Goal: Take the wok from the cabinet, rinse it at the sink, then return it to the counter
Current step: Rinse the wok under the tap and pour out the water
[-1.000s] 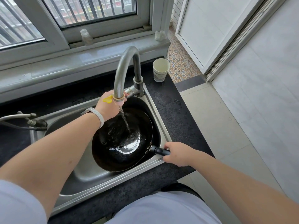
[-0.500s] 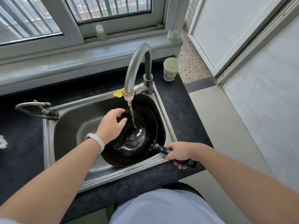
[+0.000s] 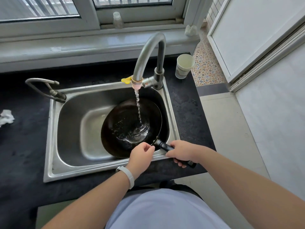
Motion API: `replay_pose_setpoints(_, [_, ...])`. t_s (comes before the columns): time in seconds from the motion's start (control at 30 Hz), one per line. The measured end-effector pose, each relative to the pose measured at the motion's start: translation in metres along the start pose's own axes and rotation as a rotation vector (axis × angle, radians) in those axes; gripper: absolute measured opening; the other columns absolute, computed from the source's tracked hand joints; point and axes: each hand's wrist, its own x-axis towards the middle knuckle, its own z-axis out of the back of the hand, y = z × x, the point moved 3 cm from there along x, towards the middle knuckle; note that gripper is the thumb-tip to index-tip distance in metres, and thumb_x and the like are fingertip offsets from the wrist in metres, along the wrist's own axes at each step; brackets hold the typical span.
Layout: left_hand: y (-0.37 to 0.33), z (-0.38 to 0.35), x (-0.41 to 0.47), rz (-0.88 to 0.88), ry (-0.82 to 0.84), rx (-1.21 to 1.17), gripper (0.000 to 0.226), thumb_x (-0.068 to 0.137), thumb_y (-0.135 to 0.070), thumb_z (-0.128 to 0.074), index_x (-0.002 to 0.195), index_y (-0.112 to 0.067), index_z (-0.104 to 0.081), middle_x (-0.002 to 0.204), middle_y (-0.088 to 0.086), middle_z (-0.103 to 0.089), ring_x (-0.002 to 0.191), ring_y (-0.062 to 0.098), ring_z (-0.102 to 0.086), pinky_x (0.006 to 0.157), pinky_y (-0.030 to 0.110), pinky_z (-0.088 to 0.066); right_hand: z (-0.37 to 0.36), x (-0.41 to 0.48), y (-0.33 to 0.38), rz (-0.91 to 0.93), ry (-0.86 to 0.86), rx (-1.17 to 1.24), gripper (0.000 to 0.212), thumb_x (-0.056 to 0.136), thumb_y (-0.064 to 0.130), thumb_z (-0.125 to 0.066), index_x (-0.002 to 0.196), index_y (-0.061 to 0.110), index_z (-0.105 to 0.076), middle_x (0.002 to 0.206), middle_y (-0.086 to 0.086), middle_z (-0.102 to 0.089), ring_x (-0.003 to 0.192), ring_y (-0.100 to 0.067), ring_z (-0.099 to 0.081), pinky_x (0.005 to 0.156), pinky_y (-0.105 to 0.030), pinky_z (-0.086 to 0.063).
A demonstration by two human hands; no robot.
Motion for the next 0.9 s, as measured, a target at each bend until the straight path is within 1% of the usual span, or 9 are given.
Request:
replay_pose_setpoints(0.07, [-0.002, -0.011, 0.0, 0.11, -0.024, -0.21, 0.023, 0.095, -0.029, -0.057, 0.089, -0.008, -0.064, 0.076, 0.005, -0.066, 0.067, 0.019, -0.061, 0.068, 0.034, -0.054, -0.002, 0.0, -0.001, 0.01, -0.015, 0.001, 0.009, 0.095, 0.017, -0.054, 0.101, 0.01, -0.054, 0.07, -0.008, -0.056, 0.046, -0.015, -0.052, 0.043, -0.027, -0.047])
replay_pose_setpoints(0.17, [-0.015, -0.024, -0.003, 0.25, 0.082, -0.53, 0.018, 0.098, -0.02, -0.057, 0.092, -0.003, -0.057, 0.073, 0.008, -0.055, 0.058, 0.017, -0.053, 0.055, 0.027, -0.048, -0.005, 0.001, -0.002, 0.029, -0.039, -0.005, 0.01, 0.096, 0.016, -0.053, 0.101, 0.009, -0.056, 0.069, -0.008, -0.057, 0.045, -0.015, -0.052, 0.043, -0.027, -0.046])
replay_pose_setpoints(0.27, [-0.023, -0.035, -0.006, 0.358, 0.14, -0.596, 0.021, 0.097, -0.022, -0.06, 0.105, -0.003, -0.061, 0.089, 0.017, -0.069, 0.073, 0.025, -0.069, 0.068, 0.03, -0.06, -0.007, -0.001, -0.003, 0.057, -0.04, -0.004, 0.008, 0.095, 0.017, -0.056, 0.099, 0.01, -0.059, 0.067, -0.007, -0.057, 0.044, -0.014, -0.052, 0.042, -0.027, -0.046])
replay_pose_setpoints(0.37, [-0.025, -0.044, -0.01, 0.412, 0.148, -0.67, 0.018, 0.095, -0.018, -0.063, 0.097, 0.0, -0.063, 0.083, 0.016, -0.067, 0.065, 0.022, -0.067, 0.063, 0.028, -0.06, -0.007, -0.002, -0.003, 0.082, -0.045, -0.022, 0.006, 0.093, 0.016, -0.061, 0.089, 0.014, -0.057, 0.066, -0.007, -0.056, 0.043, -0.013, -0.052, 0.041, -0.026, -0.045])
replay_pose_setpoints(0.43, [-0.024, -0.05, -0.012, 0.406, 0.177, -0.734, 0.016, 0.096, -0.015, -0.063, 0.093, 0.001, -0.064, 0.076, 0.013, -0.06, 0.06, 0.018, -0.061, 0.061, 0.026, -0.059, -0.008, -0.002, -0.003, 0.091, -0.048, -0.039, 0.003, 0.092, 0.013, -0.057, 0.09, 0.014, -0.057, 0.067, -0.007, -0.057, 0.043, -0.014, -0.052, 0.042, -0.026, -0.046])
replay_pose_setpoints(0.5, [-0.022, -0.052, -0.016, 0.375, 0.198, -0.773, 0.016, 0.096, -0.013, -0.062, 0.099, 0.002, -0.065, 0.073, 0.009, -0.065, 0.061, 0.015, -0.067, 0.066, 0.025, -0.061, -0.007, -0.003, -0.003, 0.093, -0.043, -0.053, 0.006, 0.092, 0.011, -0.052, 0.093, 0.012, -0.058, 0.068, -0.008, -0.057, 0.044, -0.014, -0.053, 0.043, -0.027, -0.047])
replay_pose_setpoints(0.7, [-0.011, -0.042, -0.029, 0.263, 0.237, -0.8, 0.017, 0.098, -0.016, -0.059, 0.112, -0.006, -0.06, 0.113, 0.014, -0.072, 0.105, 0.025, -0.07, 0.091, 0.033, -0.056, -0.015, -0.01, 0.006, 0.13, -0.021, -0.043, 0.01, 0.092, 0.013, -0.054, 0.097, 0.009, -0.062, 0.07, -0.009, -0.057, 0.047, -0.015, -0.053, 0.044, -0.028, -0.047])
replay_pose_setpoints(0.8, [-0.006, -0.036, -0.031, 0.241, 0.27, -0.956, 0.019, 0.098, -0.009, -0.056, 0.115, -0.004, -0.058, 0.108, 0.012, -0.073, 0.097, 0.024, -0.07, 0.092, 0.039, -0.056, -0.022, -0.014, 0.014, 0.172, -0.028, -0.048, 0.017, 0.089, 0.017, -0.058, 0.102, 0.006, -0.061, 0.07, -0.009, -0.058, 0.049, -0.018, -0.054, 0.044, -0.029, -0.046])
replay_pose_setpoints(0.9, [-0.004, -0.026, -0.035, 0.171, 0.313, -1.104, 0.019, 0.097, -0.005, -0.052, 0.115, -0.009, -0.054, 0.108, 0.011, -0.07, 0.092, 0.024, -0.067, 0.084, 0.04, -0.057, -0.028, -0.02, 0.025, 0.223, -0.023, -0.033, 0.015, 0.09, 0.015, -0.057, 0.1, 0.006, -0.061, 0.068, -0.008, -0.058, 0.046, -0.016, -0.053, 0.042, -0.029, -0.045])
